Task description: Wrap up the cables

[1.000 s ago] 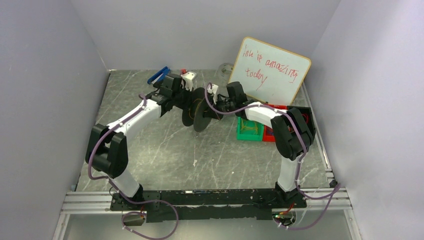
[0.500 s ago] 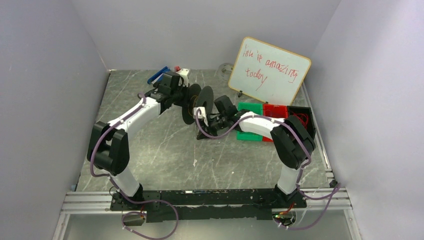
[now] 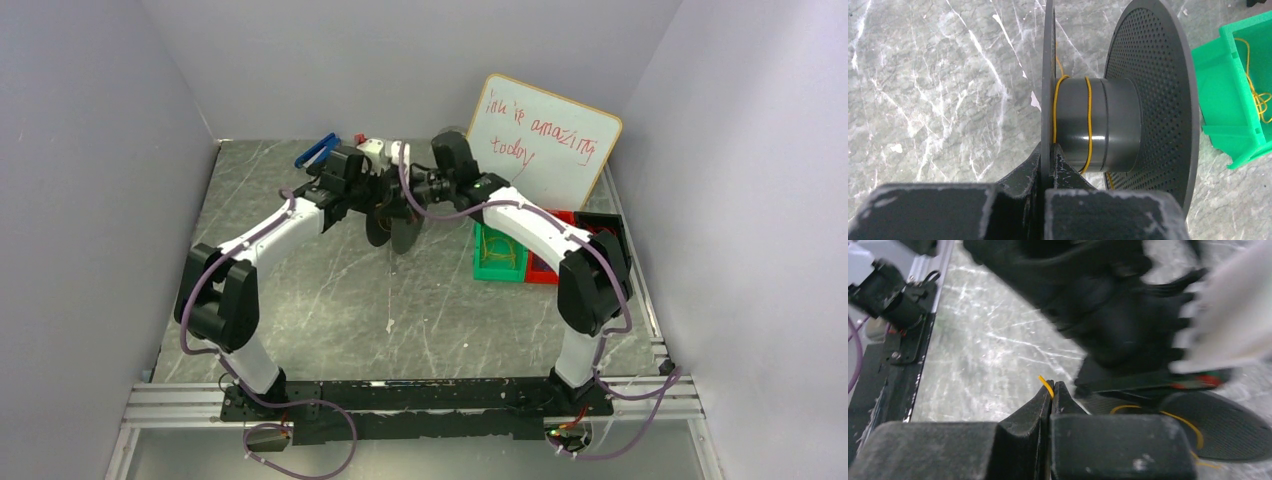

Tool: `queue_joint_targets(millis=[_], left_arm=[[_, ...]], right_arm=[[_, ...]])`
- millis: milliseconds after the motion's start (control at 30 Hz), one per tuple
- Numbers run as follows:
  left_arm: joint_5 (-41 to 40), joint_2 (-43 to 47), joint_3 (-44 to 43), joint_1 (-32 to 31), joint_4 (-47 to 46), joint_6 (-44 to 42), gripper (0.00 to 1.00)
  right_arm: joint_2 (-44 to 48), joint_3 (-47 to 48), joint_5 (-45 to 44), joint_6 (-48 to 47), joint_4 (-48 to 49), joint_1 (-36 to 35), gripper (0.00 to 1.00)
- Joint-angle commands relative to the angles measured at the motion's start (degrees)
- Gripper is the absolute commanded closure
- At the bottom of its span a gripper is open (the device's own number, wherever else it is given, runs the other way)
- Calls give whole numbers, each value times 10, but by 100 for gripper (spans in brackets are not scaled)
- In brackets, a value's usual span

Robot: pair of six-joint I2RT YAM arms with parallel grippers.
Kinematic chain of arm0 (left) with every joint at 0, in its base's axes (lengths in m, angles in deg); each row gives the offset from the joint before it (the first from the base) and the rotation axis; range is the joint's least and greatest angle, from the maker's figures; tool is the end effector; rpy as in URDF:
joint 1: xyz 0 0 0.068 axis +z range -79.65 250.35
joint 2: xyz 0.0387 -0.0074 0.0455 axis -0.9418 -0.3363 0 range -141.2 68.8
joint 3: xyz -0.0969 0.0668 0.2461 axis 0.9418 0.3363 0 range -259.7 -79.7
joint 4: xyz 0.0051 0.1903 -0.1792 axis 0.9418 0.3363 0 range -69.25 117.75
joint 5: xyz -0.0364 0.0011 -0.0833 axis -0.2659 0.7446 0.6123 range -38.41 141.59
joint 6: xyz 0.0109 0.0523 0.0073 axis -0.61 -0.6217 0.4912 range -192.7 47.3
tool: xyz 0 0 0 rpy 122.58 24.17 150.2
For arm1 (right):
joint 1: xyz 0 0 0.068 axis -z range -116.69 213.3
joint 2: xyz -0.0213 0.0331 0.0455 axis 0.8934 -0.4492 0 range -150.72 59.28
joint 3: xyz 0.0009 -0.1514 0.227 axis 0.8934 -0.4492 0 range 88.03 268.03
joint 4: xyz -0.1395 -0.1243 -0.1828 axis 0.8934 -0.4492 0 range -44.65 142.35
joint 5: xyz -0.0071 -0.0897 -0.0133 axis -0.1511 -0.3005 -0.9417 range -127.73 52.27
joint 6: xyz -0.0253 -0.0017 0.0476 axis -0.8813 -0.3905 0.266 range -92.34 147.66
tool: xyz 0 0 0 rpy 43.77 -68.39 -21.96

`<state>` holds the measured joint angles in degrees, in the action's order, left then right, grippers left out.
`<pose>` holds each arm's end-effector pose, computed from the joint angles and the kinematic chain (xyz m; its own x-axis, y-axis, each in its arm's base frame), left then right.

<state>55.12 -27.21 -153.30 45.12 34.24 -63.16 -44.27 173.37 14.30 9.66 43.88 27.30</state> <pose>0.3479 -0.1664 0.2739 -0.6011 0.1004 -0.7929 0.3762 0.9108 -0.1699 0.3225 0.2690 0.3077 -0.0576 -0.2767 -0.9592 -0.9982 -0.0021 0.0606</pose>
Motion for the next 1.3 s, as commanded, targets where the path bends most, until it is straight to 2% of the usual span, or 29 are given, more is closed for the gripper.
queue_joint_targets(millis=[0, 300, 467, 767, 1033, 1267], left_arm=[[10, 6, 29, -5, 3, -41, 97], [147, 30, 63, 6, -19, -77, 97], [265, 40, 70, 37, -27, -81, 98], [401, 32, 91, 87, -70, -20, 97], [446, -37, 104, 123, -109, 58, 97], [414, -90, 84, 153, -95, 86, 98]], right_arm=[[-29, 51, -1, 56, 13, 40, 100], [-96, 109, -3, 94, 16, 131, 100], [-109, 104, -25, 85, 21, 154, 100], [-136, 77, -14, 72, 12, 176, 100], [-141, 49, 16, 85, -6, 175, 100], [-163, 73, 7, 103, -22, 176, 100]])
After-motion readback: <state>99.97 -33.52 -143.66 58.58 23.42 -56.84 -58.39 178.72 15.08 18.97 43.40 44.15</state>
